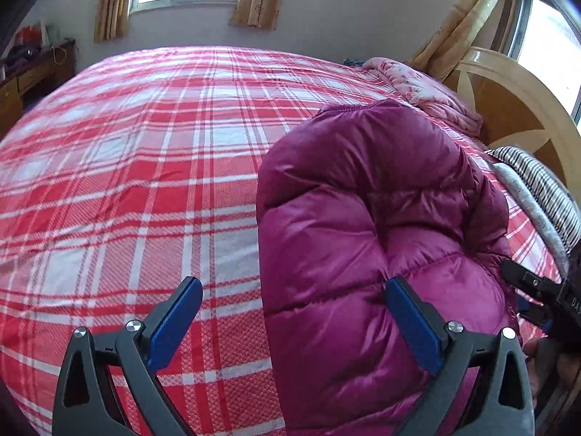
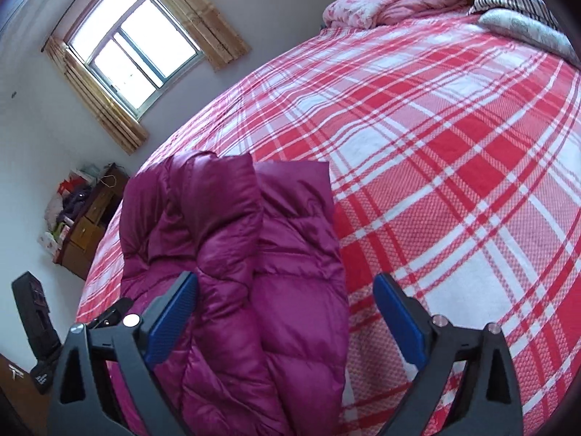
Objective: Fold large clothes
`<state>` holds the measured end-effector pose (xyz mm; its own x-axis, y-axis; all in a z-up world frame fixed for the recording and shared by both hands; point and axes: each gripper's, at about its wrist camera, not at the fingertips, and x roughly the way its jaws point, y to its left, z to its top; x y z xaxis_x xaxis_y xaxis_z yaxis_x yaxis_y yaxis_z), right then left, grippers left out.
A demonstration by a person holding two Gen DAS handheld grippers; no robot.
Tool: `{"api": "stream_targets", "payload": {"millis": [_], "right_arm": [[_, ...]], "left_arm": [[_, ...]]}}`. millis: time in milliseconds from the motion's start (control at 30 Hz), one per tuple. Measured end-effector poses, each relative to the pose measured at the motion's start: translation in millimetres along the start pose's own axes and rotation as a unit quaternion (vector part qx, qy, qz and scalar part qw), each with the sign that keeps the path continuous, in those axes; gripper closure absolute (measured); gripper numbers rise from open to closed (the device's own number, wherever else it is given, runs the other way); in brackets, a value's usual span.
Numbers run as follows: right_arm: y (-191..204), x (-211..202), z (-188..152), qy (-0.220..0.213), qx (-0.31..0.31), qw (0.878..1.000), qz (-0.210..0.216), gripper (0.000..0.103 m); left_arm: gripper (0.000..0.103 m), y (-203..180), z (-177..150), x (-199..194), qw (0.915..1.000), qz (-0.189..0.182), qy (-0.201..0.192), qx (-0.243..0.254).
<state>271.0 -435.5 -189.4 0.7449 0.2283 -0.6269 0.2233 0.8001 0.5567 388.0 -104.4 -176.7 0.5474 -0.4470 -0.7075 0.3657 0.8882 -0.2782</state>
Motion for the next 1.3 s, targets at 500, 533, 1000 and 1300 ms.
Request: {"api": "stream_targets", "payload": {"millis": [500,533,1000,1300], "right_arm": [[-4.2,0.5,-20.3,0.063,-0.016,0.993,0.1,0.071],[-3.9,-6.1,-23.5,0.06,-0.012,0.993,0.102,0.072],[95.9,-41.7,-91.8,0.079,-0.089,0.977,0.175,0.076],[168.8,-32.9,-127.1,0.105,-0.146,0.96,0.215,0.076]], "left_arm": [[0.036,-35.2,-14.7,-3.4,0.9949,-0.089,0.044,0.017],[0.046,-39.4,-15.4,-11.4,0.9959,-0.077,0.042,0.023],[0.058,-3.1,-47.7,-156.1,0.9924,0.077,-0.057,0.077],[0.058,58.6,-65.6,-202.1,0.9881,0.123,-0.086,0.032]]}}
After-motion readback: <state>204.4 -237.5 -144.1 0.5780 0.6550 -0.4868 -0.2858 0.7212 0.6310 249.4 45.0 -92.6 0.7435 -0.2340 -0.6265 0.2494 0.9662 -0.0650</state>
